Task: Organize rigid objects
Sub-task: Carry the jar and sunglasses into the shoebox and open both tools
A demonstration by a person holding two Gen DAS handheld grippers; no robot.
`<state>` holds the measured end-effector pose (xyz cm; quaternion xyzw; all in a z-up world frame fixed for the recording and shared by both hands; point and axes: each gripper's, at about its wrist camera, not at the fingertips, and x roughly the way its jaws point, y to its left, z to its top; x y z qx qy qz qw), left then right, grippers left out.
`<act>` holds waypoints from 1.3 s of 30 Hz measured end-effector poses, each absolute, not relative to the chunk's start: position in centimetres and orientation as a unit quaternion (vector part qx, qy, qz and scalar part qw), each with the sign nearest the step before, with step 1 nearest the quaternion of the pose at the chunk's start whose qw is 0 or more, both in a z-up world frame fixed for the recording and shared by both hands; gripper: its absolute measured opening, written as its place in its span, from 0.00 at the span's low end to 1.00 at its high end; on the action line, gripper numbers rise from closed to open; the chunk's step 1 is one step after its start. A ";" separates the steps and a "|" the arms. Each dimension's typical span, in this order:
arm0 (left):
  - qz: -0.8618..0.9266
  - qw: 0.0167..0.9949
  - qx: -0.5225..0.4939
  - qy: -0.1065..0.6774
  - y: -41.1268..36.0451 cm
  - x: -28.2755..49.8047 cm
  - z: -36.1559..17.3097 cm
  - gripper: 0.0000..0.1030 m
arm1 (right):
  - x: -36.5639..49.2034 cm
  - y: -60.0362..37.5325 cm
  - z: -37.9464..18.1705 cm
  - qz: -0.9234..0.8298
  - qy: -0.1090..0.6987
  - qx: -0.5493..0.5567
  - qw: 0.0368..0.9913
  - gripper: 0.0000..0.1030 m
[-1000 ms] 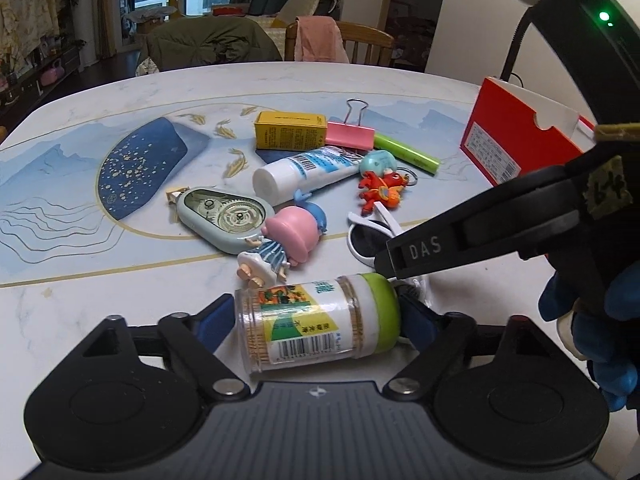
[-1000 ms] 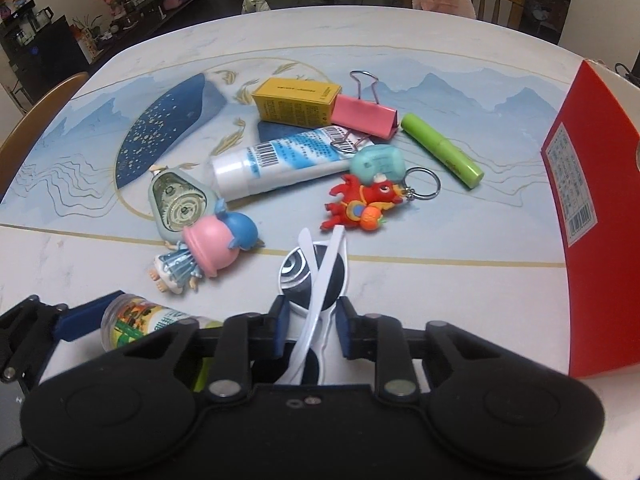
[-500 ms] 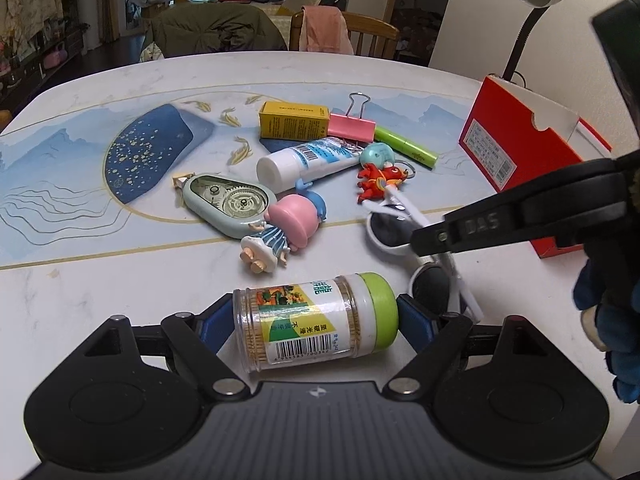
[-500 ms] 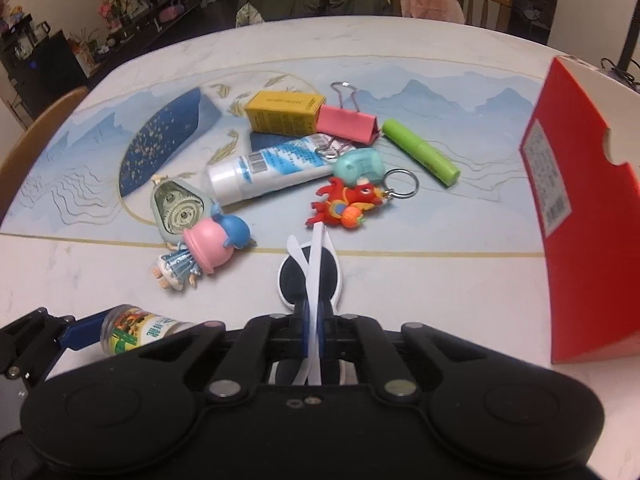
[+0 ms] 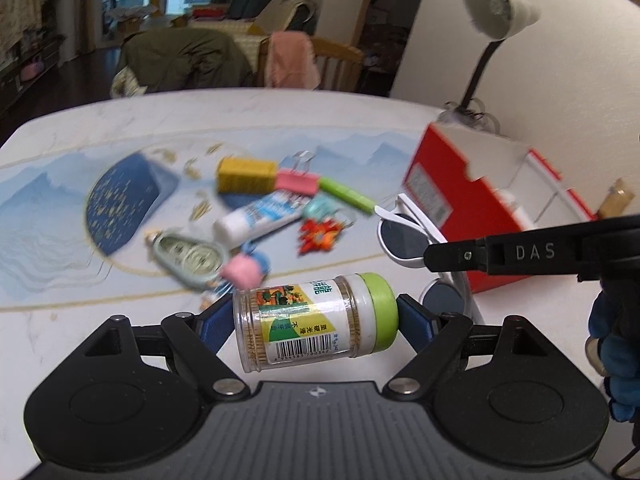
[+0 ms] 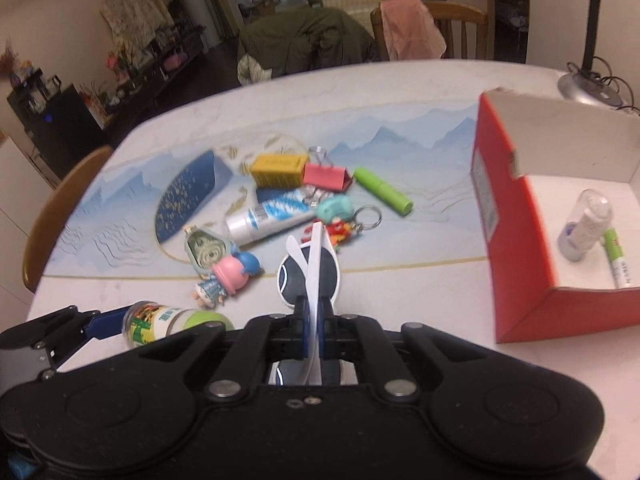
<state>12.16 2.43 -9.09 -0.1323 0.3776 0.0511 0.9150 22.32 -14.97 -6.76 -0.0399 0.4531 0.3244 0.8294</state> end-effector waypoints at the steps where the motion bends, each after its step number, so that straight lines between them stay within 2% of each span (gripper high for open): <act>1: 0.046 0.917 -0.129 0.374 2.1 12.3 -8.5 0.83 | 22.3 -15.5 -6.3 0.324 0.448 -0.035 0.832 0.03; 21: -0.018 0.936 -0.093 0.339 -6.5 19.5 -2.7 0.83 | 27.9 -28.1 -2.2 0.261 0.400 0.040 0.878 0.04; 39: -0.047 0.929 -0.043 0.366 -15.1 30.6 -3.5 0.83 | 37.0 -37.5 -3.8 0.202 0.388 0.051 0.898 0.04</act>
